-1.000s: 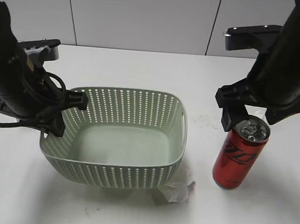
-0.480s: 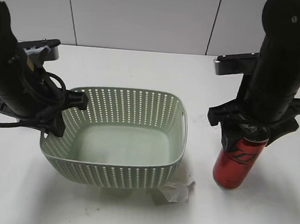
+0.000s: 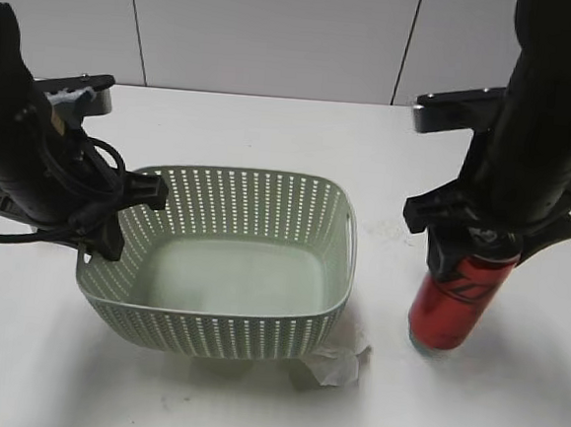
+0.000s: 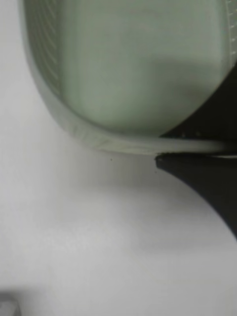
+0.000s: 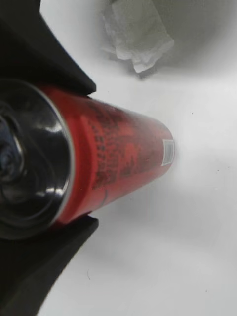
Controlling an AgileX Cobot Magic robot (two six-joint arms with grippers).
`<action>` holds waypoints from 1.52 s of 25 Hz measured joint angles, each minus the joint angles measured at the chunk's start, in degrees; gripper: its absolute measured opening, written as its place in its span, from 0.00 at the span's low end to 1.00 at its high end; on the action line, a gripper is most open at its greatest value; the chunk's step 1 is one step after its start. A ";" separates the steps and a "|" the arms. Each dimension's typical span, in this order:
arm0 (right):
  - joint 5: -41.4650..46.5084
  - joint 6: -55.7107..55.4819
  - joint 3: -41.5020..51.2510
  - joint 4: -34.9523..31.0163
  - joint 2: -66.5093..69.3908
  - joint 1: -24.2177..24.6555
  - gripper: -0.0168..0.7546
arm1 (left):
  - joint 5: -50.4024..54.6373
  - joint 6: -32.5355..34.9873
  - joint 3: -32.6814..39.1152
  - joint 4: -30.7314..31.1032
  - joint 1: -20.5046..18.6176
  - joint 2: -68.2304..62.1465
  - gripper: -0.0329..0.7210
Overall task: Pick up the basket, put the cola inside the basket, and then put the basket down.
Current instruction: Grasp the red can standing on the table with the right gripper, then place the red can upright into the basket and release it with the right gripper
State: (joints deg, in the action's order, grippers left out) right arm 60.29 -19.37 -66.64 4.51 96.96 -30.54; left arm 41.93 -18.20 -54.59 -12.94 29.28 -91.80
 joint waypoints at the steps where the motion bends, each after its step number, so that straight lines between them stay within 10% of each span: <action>1: 0.76 0.89 -0.65 0.00 -0.89 0.00 0.72 | 0.00 0.00 0.00 0.00 0.00 0.00 0.04; 12: 8.78 9.59 -22.14 -7.62 -5.72 -1.92 0.72 | -1.45 0.00 0.00 0.17 0.00 0.00 0.04; 24: 9.32 10.71 -29.81 -5.01 5.60 -16.09 0.72 | -2.98 0.00 0.00 0.17 0.00 0.00 0.04; 38: 7.06 12.31 -29.98 -1.71 15.74 -17.16 0.72 | -2.04 0.00 0.06 1.25 0.00 -0.05 0.04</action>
State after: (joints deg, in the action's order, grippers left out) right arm 67.35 -7.06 -96.63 2.80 112.71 -47.70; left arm 39.89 -18.20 -54.53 -11.70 29.28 -91.85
